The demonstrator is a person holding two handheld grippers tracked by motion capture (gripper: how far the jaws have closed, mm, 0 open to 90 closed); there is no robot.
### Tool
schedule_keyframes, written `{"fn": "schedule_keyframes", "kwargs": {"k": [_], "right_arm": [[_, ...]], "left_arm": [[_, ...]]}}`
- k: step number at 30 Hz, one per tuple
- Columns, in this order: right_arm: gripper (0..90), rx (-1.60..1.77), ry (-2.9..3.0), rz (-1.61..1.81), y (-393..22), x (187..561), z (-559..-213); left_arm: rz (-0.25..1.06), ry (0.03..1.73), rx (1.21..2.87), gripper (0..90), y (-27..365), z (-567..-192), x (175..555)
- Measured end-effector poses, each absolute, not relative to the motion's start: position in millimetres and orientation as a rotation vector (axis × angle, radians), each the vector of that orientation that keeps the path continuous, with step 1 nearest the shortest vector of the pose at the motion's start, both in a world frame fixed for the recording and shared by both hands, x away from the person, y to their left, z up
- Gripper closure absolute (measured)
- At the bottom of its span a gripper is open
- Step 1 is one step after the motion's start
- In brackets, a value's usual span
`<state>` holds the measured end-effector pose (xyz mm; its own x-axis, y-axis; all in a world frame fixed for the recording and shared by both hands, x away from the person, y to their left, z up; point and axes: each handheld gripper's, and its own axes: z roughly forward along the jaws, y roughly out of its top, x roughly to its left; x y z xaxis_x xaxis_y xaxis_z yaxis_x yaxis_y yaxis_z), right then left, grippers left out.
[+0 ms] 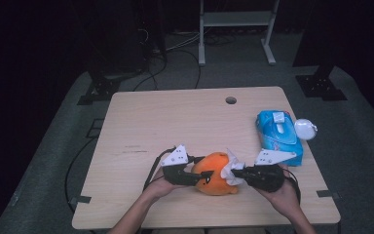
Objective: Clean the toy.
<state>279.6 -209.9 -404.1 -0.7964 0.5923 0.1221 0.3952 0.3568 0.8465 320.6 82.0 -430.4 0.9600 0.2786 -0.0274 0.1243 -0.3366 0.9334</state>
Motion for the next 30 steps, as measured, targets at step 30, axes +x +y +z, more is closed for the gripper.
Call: {"fn": "schedule_keyframes", "kwargs": {"k": [30], "right_arm": [[84.1, 0.916, 2.361, 1.335, -219.7, 276.7, -398.3]], "left_arm": [[0.045, 0.302, 2.003, 29.2, 81.4, -439.8, 316.4]]}}
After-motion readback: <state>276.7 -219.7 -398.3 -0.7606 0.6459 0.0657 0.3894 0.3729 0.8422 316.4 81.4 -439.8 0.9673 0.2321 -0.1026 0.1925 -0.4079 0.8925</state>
